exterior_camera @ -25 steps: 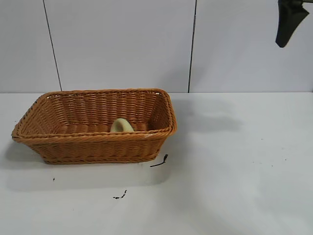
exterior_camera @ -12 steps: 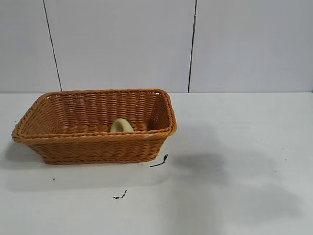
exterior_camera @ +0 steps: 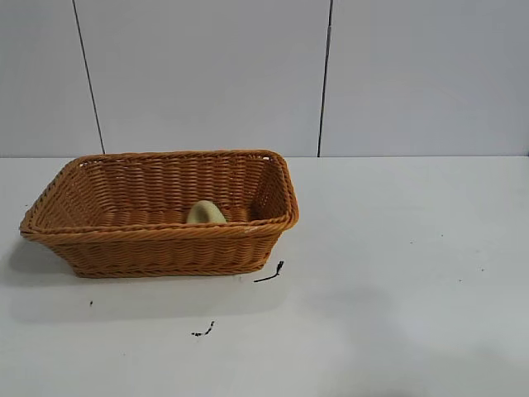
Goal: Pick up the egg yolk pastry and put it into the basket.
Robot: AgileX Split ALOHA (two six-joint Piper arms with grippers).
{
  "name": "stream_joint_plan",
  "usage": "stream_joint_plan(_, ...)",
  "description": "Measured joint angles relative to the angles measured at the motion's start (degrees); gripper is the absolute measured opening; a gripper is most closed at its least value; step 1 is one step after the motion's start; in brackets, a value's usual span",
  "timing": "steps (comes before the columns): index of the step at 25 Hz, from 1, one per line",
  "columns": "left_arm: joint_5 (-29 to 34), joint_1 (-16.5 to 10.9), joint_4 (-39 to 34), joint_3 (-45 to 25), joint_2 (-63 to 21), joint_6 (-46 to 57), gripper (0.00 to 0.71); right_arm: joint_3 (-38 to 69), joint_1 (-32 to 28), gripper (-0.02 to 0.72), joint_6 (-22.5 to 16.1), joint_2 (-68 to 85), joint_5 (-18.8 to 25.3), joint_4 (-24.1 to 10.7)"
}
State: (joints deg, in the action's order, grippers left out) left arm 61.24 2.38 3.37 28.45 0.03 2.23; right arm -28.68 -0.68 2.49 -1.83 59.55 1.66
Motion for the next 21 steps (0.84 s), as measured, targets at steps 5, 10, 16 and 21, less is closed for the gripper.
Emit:
stream_joint_plan(5,0.0,0.0,0.0,0.0,0.0,0.0,0.695,0.24,0.0,0.625,-0.84,2.03,-0.9,-0.58)
stream_joint_plan(10,0.0,0.0,0.0,0.0,0.0,0.0,0.695,0.24,0.0,0.625,-1.21,2.03,-0.9,-0.58)
stream_joint_plan(16,0.0,0.0,0.0,0.0,0.0,0.0,0.695,0.24,0.0,0.625,-1.39,2.03,-0.9,-0.58)
stream_joint_plan(21,0.0,0.0,0.0,0.0,0.0,0.0,0.695,0.24,0.0,0.625,-1.4,2.03,-0.9,-0.58)
